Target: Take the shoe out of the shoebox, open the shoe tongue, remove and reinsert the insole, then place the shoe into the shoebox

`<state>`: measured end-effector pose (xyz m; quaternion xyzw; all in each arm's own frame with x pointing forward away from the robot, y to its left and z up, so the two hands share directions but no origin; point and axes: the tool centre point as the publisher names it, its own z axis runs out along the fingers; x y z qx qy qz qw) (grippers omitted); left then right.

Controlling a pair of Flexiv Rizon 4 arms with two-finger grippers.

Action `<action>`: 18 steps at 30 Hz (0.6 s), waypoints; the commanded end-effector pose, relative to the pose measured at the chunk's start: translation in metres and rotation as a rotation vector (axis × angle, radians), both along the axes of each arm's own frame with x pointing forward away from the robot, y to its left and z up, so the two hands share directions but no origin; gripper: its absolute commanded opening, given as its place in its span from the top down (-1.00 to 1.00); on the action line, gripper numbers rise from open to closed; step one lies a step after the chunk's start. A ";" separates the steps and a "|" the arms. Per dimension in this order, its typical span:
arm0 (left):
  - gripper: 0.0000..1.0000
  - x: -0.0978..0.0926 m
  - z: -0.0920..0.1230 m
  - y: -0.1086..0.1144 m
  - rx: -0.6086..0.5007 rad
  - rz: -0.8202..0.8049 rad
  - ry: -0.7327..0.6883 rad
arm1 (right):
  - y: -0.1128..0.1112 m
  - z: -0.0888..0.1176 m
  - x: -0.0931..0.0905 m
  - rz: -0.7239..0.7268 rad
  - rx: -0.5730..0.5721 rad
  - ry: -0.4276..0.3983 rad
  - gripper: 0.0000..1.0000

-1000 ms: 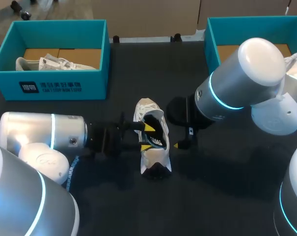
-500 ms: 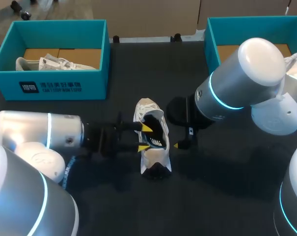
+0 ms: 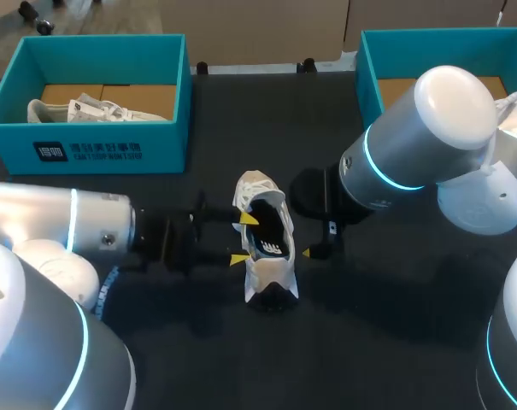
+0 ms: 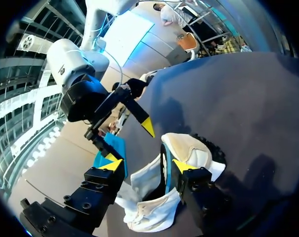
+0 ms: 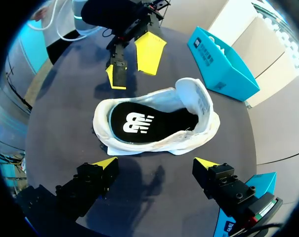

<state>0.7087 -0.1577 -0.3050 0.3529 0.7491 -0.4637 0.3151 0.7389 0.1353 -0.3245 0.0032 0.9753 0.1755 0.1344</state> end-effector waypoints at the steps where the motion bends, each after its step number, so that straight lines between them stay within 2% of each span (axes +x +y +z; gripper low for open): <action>1: -0.41 0.008 0.009 0.001 0.060 -0.055 0.027 | 0.000 0.000 -0.001 -0.002 -0.002 -0.003 -1.00; 7: -0.71 0.009 0.011 -0.002 0.130 -0.115 0.058 | 0.000 0.000 -0.001 -0.002 -0.002 -0.003 -1.00; 14: -0.72 0.015 0.012 0.000 0.209 -0.177 0.059 | 0.000 0.000 -0.001 -0.002 -0.002 -0.003 -1.00; 18: -0.84 0.021 0.022 -0.002 0.266 -0.238 0.069 | 0.000 0.000 -0.001 -0.002 -0.002 -0.003 -1.00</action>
